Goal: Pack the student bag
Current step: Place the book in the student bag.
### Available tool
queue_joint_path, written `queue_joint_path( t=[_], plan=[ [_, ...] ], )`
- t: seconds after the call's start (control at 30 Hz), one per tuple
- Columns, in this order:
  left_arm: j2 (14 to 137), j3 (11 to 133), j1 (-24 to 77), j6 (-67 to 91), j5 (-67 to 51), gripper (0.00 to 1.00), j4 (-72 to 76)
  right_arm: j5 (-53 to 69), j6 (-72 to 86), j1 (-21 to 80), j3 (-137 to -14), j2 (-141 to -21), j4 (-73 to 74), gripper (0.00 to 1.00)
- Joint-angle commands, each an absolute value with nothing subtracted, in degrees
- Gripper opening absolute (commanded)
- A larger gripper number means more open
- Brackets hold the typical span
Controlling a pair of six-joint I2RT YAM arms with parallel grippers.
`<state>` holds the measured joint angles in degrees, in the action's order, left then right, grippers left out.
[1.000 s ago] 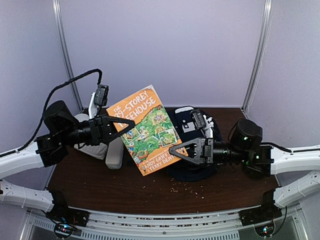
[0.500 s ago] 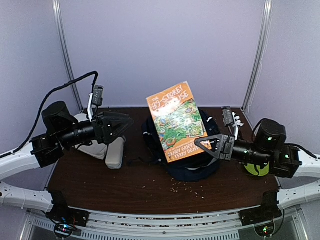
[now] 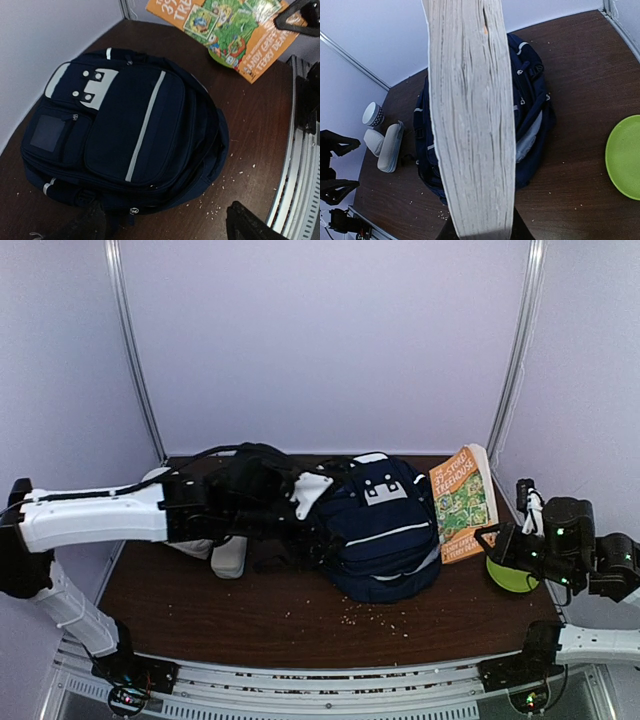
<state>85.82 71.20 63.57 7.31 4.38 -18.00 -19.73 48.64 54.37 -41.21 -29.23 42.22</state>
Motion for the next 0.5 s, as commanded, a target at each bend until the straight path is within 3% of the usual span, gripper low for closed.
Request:
queue_joint_path(
  t=[0.0,0.17,0.47],
  plan=[
    [98.40,82.93,65.01,-2.70,4.12,0.81,-28.10,-25.31,51.03,53.76,-42.64,-25.00,48.64,0.00],
    [109.82,94.01,66.16,-5.18,0.75,0.74,-30.88,-25.93,51.69,53.55,-43.14,-22.62,52.33,0.00],
    [121.34,105.62,67.72,-7.23,-4.30,0.76,-34.22,-26.27,50.76,53.53,-42.10,-21.09,51.86,0.00]
  ],
)
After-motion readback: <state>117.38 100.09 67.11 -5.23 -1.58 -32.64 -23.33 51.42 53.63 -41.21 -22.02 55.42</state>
